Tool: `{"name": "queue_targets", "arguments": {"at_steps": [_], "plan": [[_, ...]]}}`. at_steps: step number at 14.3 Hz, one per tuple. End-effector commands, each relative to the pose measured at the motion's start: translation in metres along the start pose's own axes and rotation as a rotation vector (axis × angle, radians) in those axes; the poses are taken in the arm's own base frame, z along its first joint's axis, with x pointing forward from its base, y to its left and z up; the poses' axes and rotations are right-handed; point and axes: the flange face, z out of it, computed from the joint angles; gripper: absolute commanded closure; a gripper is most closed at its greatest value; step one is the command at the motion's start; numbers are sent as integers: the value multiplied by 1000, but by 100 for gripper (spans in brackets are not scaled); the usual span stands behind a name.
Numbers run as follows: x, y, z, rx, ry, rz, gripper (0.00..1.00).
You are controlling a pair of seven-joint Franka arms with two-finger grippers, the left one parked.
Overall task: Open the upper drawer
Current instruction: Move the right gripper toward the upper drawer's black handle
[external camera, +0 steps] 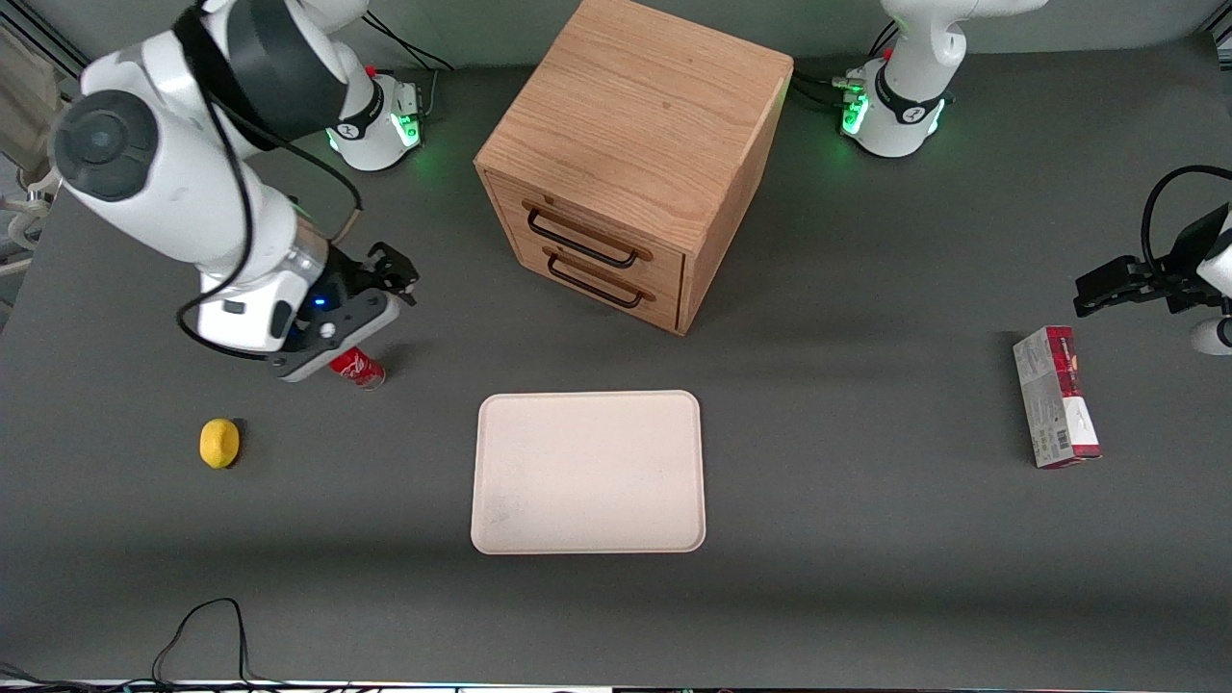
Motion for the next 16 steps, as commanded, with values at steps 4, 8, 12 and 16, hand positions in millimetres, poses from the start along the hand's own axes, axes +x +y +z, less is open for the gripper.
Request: {"name": "queue_targets", "arguments": {"at_steps": [4, 8, 12, 16], "plan": [[27, -39, 25, 62, 3, -165, 13], [32, -53, 34, 152, 17, -256, 8], [38, -73, 50, 212, 1, -282, 0], [43, -96, 65, 233, -21, -318, 0]]}}
